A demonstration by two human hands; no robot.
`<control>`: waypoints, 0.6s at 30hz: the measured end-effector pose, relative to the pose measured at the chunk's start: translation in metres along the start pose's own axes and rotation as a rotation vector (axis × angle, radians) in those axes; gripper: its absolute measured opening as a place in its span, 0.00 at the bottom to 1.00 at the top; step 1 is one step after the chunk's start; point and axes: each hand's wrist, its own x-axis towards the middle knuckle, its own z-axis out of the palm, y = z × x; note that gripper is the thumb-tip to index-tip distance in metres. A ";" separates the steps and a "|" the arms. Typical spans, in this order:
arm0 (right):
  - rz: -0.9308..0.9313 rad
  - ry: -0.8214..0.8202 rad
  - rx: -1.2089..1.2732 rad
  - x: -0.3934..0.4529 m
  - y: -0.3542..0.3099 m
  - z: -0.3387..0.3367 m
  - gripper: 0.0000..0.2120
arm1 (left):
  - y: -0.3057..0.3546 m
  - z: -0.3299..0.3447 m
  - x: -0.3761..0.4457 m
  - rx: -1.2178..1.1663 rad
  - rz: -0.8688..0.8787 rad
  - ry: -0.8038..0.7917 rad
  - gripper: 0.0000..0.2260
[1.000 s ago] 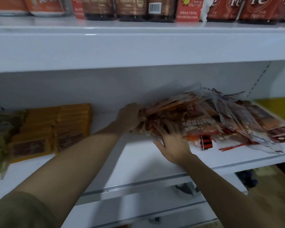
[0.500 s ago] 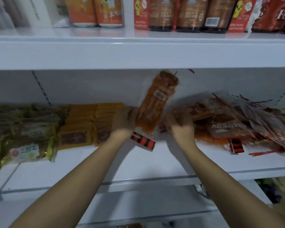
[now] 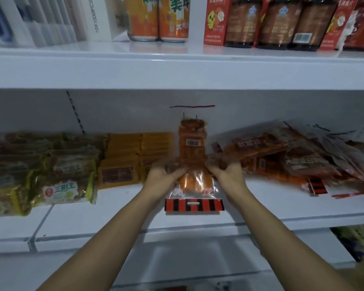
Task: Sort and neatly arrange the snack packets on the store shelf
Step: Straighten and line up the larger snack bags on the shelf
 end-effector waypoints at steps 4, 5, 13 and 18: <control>-0.009 -0.031 -0.006 0.011 -0.002 -0.014 0.09 | 0.002 0.003 0.007 -0.072 -0.024 -0.005 0.09; -0.048 -0.024 -0.033 0.015 -0.005 -0.018 0.10 | 0.004 0.003 0.010 -0.058 -0.034 0.011 0.08; 0.113 -0.146 0.273 0.047 -0.017 -0.044 0.15 | 0.027 0.015 0.036 0.343 0.225 0.178 0.14; 0.271 -0.237 0.330 0.053 -0.016 -0.057 0.11 | 0.018 0.029 0.038 0.249 0.165 0.222 0.14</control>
